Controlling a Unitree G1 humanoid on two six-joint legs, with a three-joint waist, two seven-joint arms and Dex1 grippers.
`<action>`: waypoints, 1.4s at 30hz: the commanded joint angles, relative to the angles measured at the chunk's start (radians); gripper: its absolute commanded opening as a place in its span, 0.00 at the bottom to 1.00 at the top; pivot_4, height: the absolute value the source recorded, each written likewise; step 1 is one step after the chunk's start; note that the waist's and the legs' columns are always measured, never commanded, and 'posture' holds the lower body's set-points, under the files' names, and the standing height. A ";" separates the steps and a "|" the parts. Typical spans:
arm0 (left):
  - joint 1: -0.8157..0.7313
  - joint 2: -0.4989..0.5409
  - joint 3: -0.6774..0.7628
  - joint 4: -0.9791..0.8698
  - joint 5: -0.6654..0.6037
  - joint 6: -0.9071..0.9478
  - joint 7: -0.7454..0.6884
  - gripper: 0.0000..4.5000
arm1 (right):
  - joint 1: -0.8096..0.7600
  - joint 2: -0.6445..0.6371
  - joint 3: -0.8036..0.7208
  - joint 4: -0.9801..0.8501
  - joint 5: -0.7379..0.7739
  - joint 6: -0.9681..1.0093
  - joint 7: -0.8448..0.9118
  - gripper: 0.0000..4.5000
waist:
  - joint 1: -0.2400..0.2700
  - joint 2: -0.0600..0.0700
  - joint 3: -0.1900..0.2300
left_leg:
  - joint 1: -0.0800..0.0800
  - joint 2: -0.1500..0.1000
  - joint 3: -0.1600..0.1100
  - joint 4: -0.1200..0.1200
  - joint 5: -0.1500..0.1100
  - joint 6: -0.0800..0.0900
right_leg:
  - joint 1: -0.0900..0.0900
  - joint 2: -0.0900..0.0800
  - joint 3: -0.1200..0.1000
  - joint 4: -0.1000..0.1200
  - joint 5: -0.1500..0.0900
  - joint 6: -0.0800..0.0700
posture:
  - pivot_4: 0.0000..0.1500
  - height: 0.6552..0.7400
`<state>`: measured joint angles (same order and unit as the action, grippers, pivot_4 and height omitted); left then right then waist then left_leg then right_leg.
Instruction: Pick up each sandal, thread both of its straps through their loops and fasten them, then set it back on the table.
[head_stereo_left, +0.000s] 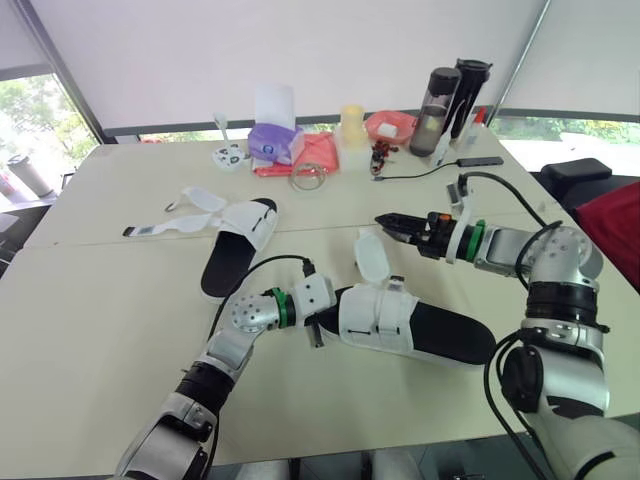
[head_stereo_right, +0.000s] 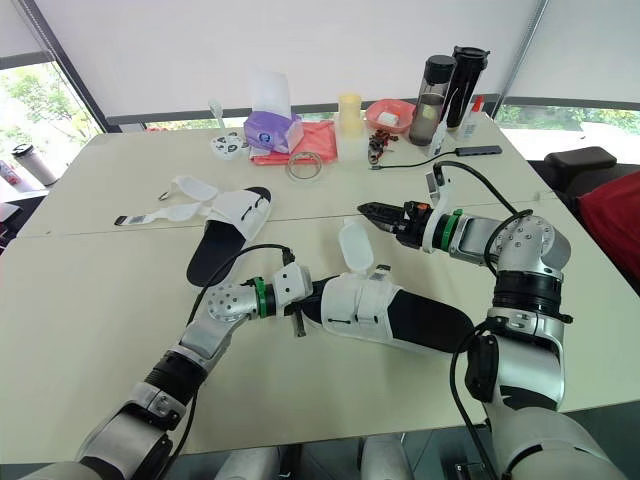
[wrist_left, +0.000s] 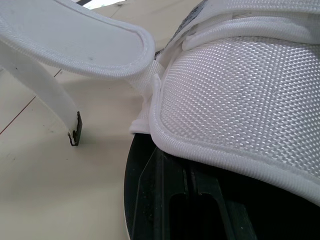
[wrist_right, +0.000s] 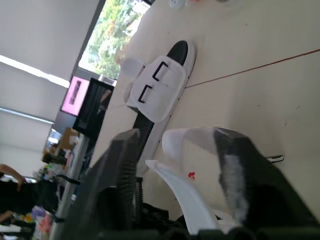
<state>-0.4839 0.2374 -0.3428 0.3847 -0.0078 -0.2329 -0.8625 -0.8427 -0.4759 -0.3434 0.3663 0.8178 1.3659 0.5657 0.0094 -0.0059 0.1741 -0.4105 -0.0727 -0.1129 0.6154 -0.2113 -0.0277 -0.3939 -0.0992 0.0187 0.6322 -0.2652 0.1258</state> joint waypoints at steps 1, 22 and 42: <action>0.009 0.004 -0.024 0.045 0.048 0.010 0.012 0.00 | -0.008 -0.053 0.095 0.002 -0.040 -0.042 0.102 0.85 | 0.000 0.000 0.000 | 0.000 0.000 0.000 0.000 0.000 0.000 | 0.000 0.000 0.000 0.000 0.000 0.000 | 1.00 1.00; 0.003 -0.001 -0.013 0.072 0.070 -0.003 0.052 0.00 | -0.160 0.001 0.173 0.294 -0.114 -0.209 0.350 0.85 | 0.003 0.000 0.000 | 0.001 0.000 -0.001 0.000 0.000 -0.001 | 0.000 0.000 0.000 0.000 0.000 -0.001 | 1.00 1.00; 0.015 -0.003 -0.017 0.079 0.077 -0.008 0.077 0.00 | -0.154 -0.002 0.185 0.251 -0.161 -0.214 0.378 0.01 | 0.003 0.000 0.000 | 0.001 0.000 -0.001 0.000 0.000 -0.001 | 0.000 0.000 0.000 0.000 0.001 -0.001 | 1.00 1.00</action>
<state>-0.4853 0.2315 -0.3415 0.4141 0.0274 -0.2676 -0.7991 -0.9837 -0.4610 -0.1343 0.6673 0.6489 1.1786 0.9284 0.0122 -0.0058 0.1741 -0.4100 -0.0731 -0.1138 0.6159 -0.2110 -0.0285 -0.3937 -0.0992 0.0185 0.6319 -0.2646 0.1250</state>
